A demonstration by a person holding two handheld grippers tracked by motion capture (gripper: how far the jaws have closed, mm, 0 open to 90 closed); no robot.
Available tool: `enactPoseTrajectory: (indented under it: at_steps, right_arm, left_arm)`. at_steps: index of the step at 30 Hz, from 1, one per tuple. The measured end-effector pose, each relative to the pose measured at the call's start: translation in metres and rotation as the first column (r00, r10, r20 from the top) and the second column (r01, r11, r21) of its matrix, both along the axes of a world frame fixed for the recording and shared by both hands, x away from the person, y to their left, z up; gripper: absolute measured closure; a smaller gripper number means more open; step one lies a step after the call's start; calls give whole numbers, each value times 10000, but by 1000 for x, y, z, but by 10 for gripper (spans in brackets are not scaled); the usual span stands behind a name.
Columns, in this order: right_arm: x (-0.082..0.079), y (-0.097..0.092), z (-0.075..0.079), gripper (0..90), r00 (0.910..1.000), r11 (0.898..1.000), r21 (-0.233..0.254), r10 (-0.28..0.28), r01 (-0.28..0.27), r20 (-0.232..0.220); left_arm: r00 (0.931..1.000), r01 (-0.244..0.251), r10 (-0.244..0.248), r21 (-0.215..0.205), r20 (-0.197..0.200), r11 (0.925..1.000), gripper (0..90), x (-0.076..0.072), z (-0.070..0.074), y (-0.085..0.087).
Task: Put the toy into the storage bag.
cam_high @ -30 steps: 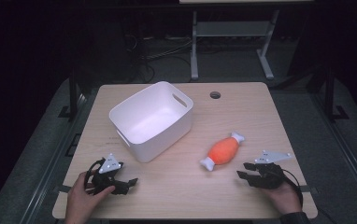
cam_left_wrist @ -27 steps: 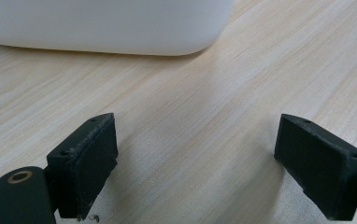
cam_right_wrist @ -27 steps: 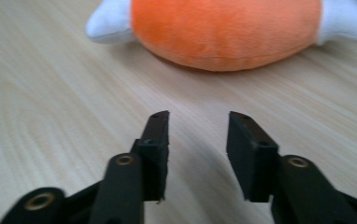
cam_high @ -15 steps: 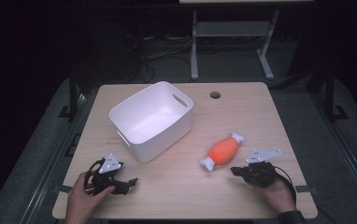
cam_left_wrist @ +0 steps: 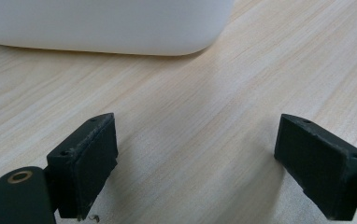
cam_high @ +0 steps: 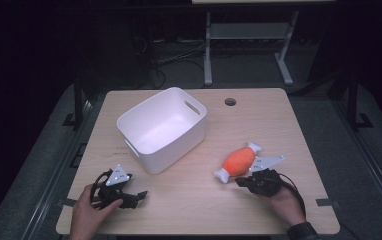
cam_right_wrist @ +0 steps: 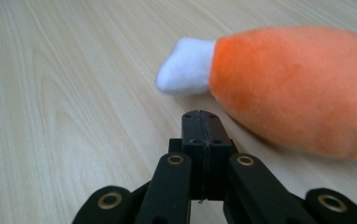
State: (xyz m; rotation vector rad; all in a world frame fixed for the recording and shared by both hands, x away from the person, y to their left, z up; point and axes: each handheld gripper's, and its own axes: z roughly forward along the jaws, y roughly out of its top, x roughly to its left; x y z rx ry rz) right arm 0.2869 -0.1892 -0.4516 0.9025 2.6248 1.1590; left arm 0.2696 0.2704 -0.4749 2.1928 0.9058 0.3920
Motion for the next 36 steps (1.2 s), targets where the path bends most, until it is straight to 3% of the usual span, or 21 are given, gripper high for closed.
enactPoseTrajectory:
  at_steps: [9,36]
  right_arm:
    - [9,16,1,896,9997,9996,-129,238,-237,74]
    - [30,35,3,897,9998,9998,-186,-43,47,194]
  left_arm:
    - [10000,2,-2,5,0,10000,125,0,0,0]
    - [10000,-19,19,-17,-22,10000,125,0,0,0]
